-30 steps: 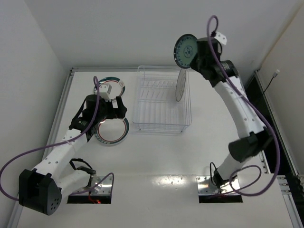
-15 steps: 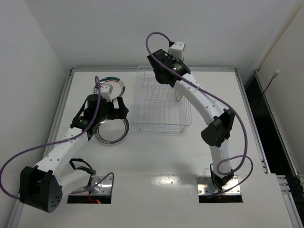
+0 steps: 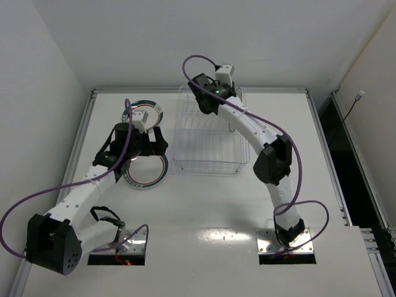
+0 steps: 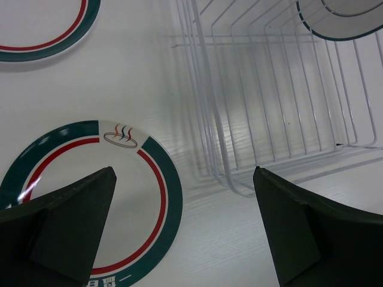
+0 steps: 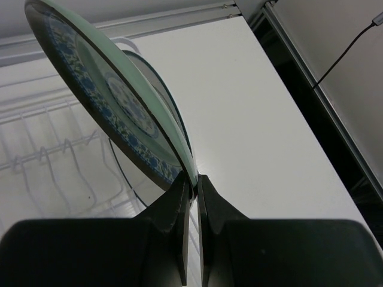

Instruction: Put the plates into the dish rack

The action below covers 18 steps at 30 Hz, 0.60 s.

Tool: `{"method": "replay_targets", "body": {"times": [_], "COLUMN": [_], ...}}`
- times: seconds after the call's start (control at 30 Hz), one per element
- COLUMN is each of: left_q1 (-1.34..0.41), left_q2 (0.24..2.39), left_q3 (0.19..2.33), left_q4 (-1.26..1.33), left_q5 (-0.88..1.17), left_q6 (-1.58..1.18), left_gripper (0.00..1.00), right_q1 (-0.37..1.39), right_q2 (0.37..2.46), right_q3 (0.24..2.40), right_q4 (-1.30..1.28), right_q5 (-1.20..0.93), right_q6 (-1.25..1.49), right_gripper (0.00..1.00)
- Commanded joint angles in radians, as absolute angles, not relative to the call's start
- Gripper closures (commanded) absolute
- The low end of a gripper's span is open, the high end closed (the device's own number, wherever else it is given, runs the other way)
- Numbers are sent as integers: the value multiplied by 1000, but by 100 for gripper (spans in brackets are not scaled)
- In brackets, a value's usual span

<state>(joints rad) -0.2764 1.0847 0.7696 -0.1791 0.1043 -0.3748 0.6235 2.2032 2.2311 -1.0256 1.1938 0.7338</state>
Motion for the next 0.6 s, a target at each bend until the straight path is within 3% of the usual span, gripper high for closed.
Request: {"method": "replay_targets", "body": {"times": [0.0,0.57], "left_q1": [-282,-282], "left_q2": [1089,1117], "left_q3": [804,804], "left_q4": [-155,-155], "left_q5": [112,121], "left_q6": [-376,-385], "left_gripper": [1,1], "right_q1": [604,555], "right_q2": [2232,2332], "right_q3": [2229,2238], "right_q4": [-1015,-988], "right_q5": [1216,1099], "right_q6": [735,746], "right_gripper": [100,100]}}
